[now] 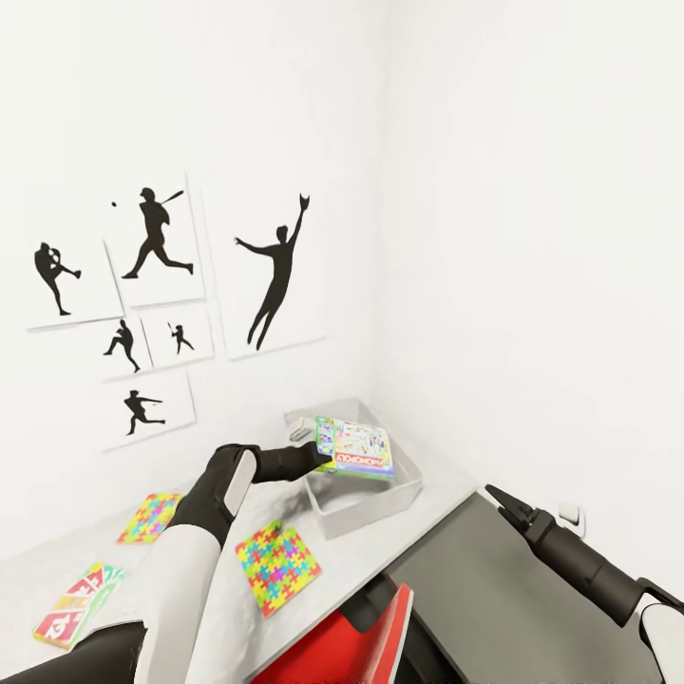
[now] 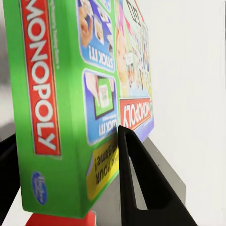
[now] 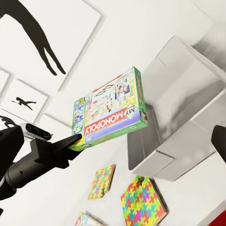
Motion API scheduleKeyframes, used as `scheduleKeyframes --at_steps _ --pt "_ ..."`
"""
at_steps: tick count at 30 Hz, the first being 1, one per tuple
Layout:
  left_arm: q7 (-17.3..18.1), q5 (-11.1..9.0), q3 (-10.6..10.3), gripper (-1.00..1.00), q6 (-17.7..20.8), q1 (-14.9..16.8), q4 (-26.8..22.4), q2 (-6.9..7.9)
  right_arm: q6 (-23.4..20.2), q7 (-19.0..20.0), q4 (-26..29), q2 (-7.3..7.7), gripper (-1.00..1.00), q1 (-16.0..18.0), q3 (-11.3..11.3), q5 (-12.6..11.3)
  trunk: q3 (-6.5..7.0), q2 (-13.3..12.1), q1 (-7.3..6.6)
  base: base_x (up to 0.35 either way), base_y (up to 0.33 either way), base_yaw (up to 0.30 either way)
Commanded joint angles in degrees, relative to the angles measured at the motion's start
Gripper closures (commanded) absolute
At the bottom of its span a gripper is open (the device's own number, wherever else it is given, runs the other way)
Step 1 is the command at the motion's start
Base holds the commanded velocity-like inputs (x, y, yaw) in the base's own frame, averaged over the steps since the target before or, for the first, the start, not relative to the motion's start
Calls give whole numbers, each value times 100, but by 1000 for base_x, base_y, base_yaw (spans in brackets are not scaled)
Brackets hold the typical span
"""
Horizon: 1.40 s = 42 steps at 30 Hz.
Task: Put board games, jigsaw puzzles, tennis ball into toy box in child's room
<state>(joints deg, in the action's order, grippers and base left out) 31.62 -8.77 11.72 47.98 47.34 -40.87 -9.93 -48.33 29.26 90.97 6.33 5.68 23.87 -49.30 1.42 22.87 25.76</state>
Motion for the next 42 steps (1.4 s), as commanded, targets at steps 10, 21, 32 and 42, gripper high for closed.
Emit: scheduleKeyframes --at_steps 10,21,32,42 --pt "3 -130 32 100 42 3 -36 -7 -36 21 -1 0 -100 -2 12 -11 -96 5 2 0 0 0" --pt "-534 -446 39 100 -1 65 -69 -7 -39 33 -9 0 -100 -46 230 -52 -199 5 2 0 0 0" --pt "-1502 -1177 33 100 -188 128 -70 -7 -37 35 -10 0 -100 -58 258 -53 -302 5 2 0 0 0" --pt "-1535 -1214 32 100 -176 177 -78 -7 -40 35 -10 -1 -100 -62 258 -53 -396 5 2 0 0 0"
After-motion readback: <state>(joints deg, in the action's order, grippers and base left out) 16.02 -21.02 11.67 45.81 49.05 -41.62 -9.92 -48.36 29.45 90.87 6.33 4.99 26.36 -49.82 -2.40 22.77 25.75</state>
